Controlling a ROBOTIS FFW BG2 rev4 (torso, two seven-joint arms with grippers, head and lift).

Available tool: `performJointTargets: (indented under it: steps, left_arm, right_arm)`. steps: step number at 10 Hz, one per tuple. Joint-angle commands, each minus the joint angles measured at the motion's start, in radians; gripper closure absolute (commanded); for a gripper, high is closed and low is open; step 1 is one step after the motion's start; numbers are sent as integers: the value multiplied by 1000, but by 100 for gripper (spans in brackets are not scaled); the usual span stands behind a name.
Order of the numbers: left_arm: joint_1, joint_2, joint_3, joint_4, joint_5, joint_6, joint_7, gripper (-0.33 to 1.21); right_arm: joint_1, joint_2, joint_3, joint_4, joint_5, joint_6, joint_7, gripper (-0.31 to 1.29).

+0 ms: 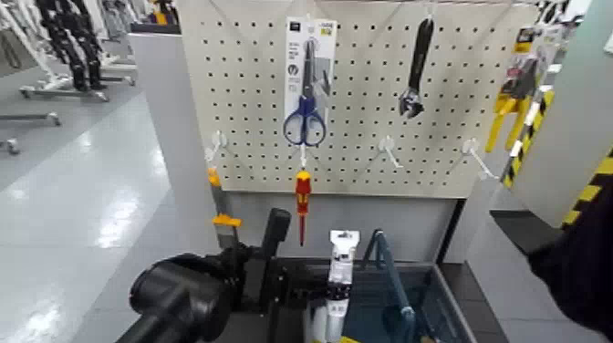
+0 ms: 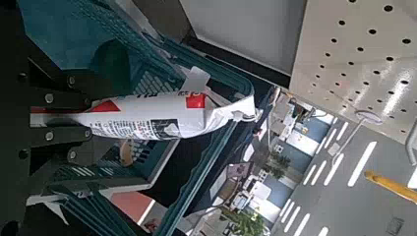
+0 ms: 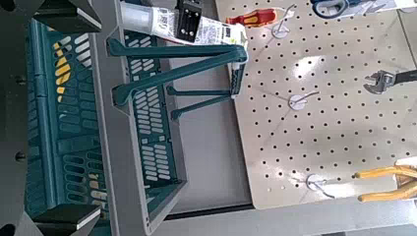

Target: Put the red glue tube into the crate.

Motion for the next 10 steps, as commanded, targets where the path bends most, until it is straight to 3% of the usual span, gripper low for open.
performJointTargets:
  steps: [1,2,3,10]
  left_arm:
    - [-2,1,5,4,-7,17,5,49]
    - [-2,-2,9,4,-5,16,5,-2]
    - [-2,-1,6,3,-5,13,5,-8]
    - [-7,-1,2,-28,-13,-12,23,-8]
  right_arm:
    - [0,138,0,0,0,0,2,2]
    - [0,138,0,0,-2,-2,2,2]
    - [0,138,0,0,-2,-2,2,2]
    - [0,138,0,0,-2,-5,0,2]
